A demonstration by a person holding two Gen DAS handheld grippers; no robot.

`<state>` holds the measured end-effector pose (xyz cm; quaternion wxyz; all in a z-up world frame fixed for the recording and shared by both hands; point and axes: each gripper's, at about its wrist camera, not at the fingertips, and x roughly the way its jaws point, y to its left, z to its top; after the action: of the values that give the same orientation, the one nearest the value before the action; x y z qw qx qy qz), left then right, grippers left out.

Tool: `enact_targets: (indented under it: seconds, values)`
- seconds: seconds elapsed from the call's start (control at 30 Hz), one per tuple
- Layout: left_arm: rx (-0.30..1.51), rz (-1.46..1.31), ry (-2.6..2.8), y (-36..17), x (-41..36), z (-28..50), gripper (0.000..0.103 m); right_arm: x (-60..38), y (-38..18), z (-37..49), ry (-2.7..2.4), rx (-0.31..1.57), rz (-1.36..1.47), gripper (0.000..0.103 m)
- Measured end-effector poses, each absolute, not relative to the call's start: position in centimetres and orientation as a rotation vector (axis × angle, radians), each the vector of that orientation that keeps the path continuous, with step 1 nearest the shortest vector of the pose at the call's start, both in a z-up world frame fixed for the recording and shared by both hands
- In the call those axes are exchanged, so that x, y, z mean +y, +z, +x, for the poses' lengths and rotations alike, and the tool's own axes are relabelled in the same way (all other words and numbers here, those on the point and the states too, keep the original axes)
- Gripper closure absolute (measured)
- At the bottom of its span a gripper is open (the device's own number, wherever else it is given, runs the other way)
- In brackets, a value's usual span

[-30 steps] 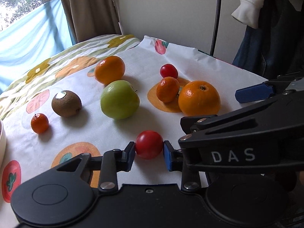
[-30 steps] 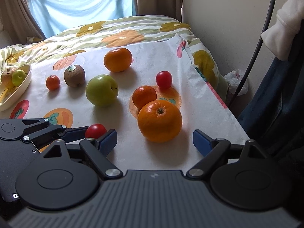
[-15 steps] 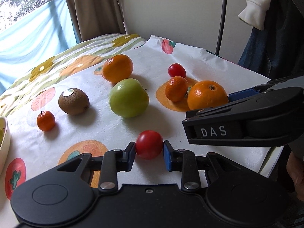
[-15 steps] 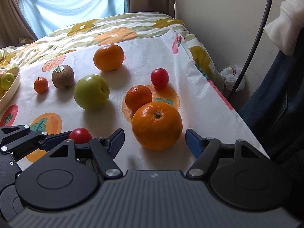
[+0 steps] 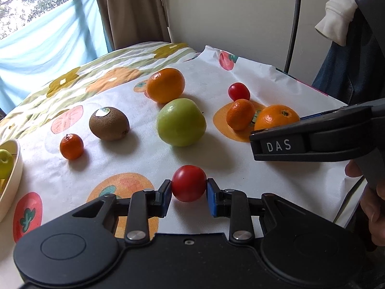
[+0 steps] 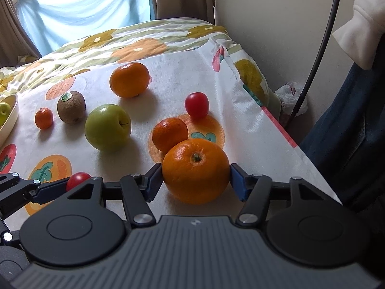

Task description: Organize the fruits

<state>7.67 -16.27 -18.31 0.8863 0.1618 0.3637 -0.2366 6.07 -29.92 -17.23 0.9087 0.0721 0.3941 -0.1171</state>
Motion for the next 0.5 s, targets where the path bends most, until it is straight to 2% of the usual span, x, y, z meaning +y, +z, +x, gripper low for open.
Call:
enact_targets:
  seconds: [0.5]
  values:
    - [0.716, 0.239, -0.358, -14.8, -12.7, 6.6, 0.069, -27.9, -14.2, 5.4, -0.155, 0.764, 0.088, 0.029]
